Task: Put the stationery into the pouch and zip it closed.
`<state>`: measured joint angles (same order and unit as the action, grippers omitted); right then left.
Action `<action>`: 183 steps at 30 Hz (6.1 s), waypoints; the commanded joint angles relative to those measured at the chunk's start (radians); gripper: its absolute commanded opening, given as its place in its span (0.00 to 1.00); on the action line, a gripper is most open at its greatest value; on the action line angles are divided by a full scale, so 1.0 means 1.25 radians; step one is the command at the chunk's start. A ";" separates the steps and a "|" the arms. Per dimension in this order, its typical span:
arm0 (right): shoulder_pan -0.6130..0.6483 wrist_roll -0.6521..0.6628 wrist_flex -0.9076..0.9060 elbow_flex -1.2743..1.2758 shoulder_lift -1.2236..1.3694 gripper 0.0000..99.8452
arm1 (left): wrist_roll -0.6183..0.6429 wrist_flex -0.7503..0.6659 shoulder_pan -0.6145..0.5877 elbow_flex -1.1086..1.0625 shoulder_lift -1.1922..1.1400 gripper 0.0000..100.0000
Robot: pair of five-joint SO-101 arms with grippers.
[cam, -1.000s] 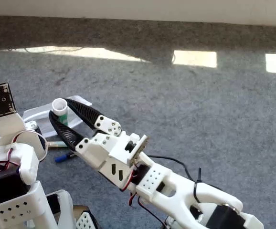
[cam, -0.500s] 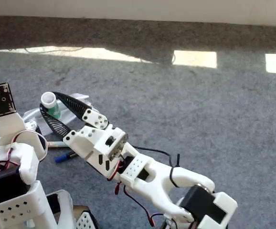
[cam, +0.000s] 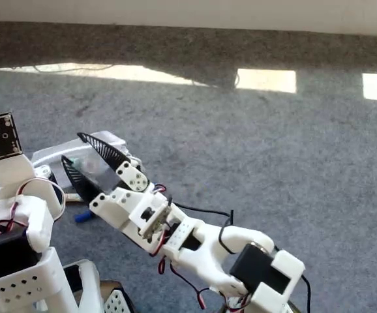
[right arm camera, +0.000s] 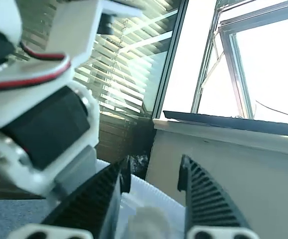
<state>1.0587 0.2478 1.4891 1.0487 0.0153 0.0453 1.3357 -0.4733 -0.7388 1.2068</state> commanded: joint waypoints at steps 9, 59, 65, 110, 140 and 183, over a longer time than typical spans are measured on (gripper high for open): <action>0.020 0.004 -0.229 0.122 -0.298 0.14 | 0.007 -0.025 0.013 0.009 0.008 0.01; -0.255 -0.221 -1.548 -0.110 -0.717 0.14 | 0.036 -0.070 -0.357 0.023 0.003 0.01; -0.257 -0.227 -1.569 -0.165 -0.581 0.14 | 0.055 -0.070 -0.374 0.023 0.002 0.01; -0.247 -0.984 -1.934 -0.970 0.385 0.14 | 0.055 -0.099 -0.368 -0.017 0.008 0.01; -0.137 -0.989 -2.306 -1.151 0.373 0.14 | 0.055 -0.099 -0.368 -0.030 0.008 0.01; -0.181 -1.047 -2.483 -1.280 0.527 0.17 | 0.055 -0.098 -0.368 -0.030 0.008 0.01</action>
<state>0.8255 -1.0549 -1.5351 -0.4626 0.6966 0.1051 1.2359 -0.9306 -0.7940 1.2068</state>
